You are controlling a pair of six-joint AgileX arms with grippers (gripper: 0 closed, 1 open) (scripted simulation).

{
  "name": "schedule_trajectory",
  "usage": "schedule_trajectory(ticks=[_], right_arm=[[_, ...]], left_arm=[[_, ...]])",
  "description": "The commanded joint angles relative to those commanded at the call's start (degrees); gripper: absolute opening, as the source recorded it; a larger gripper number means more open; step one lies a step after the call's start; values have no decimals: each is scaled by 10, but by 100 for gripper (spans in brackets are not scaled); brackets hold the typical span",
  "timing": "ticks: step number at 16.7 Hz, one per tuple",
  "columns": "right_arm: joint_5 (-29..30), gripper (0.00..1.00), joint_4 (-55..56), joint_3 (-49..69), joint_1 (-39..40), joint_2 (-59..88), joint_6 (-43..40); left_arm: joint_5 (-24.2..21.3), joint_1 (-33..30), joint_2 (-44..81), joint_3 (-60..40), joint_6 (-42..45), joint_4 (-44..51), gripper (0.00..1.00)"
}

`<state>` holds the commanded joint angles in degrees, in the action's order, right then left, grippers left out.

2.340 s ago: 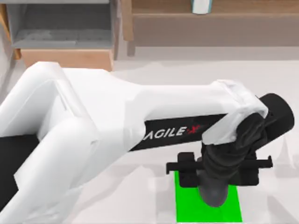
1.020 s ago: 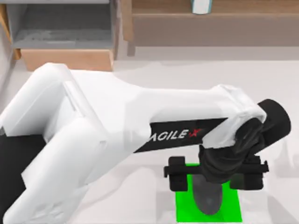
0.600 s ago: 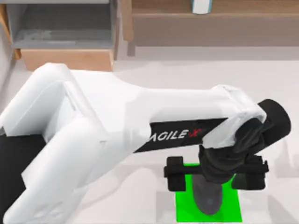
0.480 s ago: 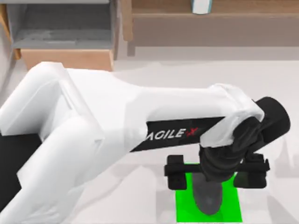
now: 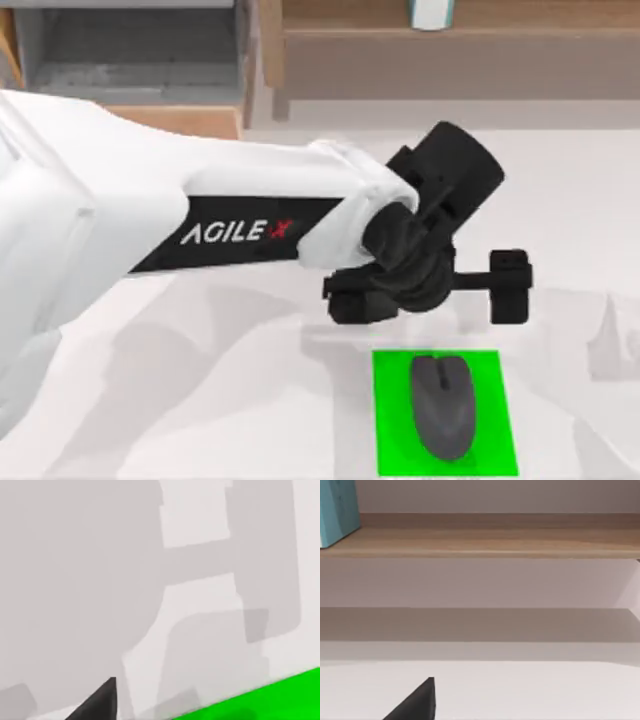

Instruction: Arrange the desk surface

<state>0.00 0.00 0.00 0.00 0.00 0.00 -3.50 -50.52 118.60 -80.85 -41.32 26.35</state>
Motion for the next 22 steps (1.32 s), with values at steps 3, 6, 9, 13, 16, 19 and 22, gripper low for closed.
schedule_trajectory(ticks=[3,6,9,13,16,19,22], right_arm=[[0,100,0,0,0,0,0],[0,100,0,0,0,0,0],[0,100,0,0,0,0,0],[0,100,0,0,0,0,0],[0,100,0,0,0,0,0],[0,100,0,0,0,0,0],[0,100,0,0,0,0,0]], left_arm=[[-50,82,-33,94,126,-165,100],[-110,185,-65,198,274,-339,100],[-175,302,-96,303,440,-507,100],[-267,464,-135,431,677,-712,100],[-330,580,-154,508,852,-846,100],[-380,689,-154,566,1014,-955,100],[-407,784,-130,597,1149,-1037,100]])
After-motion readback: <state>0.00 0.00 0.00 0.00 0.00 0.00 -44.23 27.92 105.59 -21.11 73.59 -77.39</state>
